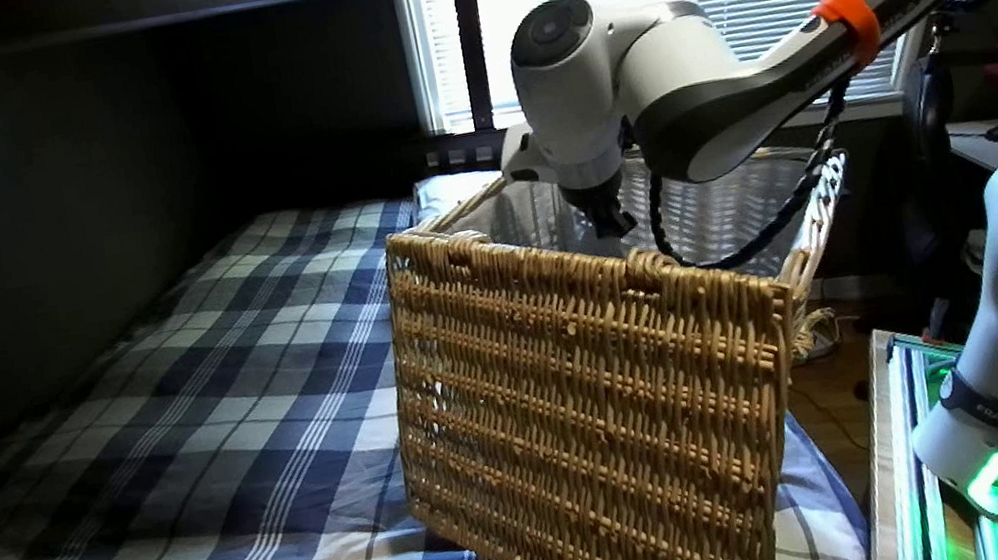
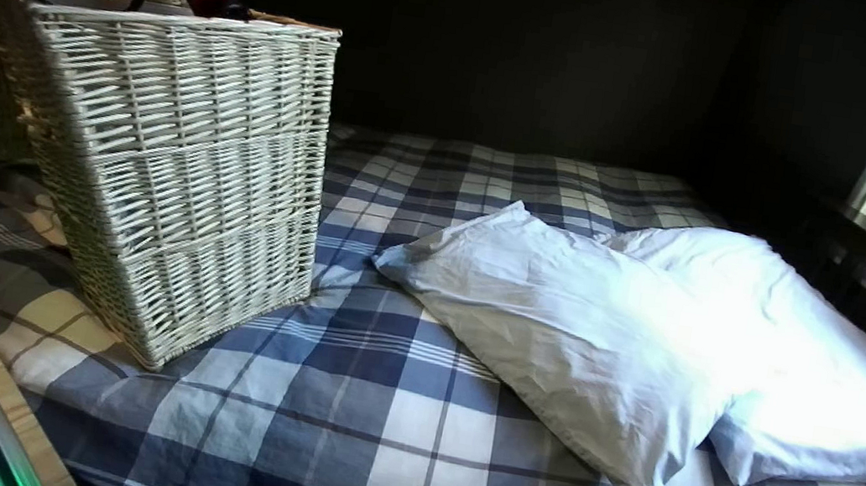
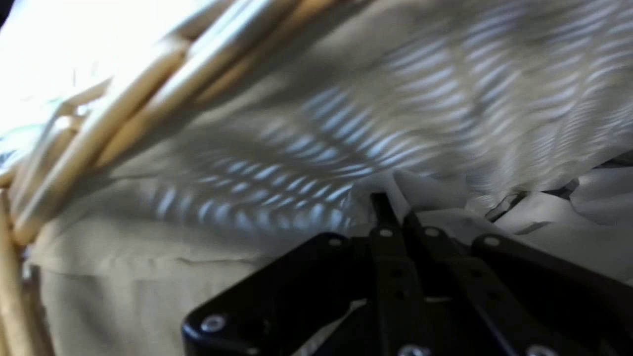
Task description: Move the basket to the right then remove the pillow case from the basket and put it on the bed.
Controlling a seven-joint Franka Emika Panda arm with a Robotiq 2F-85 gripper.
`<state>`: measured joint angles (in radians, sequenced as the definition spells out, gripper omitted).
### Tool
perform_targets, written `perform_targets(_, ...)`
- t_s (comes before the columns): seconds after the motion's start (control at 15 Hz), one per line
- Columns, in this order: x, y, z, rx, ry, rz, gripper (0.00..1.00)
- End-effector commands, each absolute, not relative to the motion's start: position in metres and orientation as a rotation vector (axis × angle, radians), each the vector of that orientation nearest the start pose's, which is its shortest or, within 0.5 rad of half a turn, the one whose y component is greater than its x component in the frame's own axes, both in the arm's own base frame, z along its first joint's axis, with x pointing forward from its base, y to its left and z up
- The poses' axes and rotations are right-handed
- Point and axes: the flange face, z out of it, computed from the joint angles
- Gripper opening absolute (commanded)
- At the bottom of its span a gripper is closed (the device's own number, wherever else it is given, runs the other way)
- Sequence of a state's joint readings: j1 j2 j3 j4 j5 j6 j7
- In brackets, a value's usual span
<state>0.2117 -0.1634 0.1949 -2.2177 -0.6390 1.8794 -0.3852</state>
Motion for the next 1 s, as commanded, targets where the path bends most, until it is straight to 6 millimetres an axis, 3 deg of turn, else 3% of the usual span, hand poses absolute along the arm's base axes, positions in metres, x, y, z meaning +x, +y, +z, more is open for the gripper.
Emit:
perform_targets(0.0, 0.451, 0.157, 0.480, 2.159, 1.287, -0.136, 0.01)
perform_targets(0.33, 0.439, 0.166, 0.525, 2.199, 1.293, 0.070, 0.01)
perform_targets(0.6, 0.419, 0.169, 0.570, 2.295, 1.275, 0.292, 0.01)
perform_targets(0.93, 0.386, 0.146, 0.633, 2.432, 1.227, 0.591, 0.01)
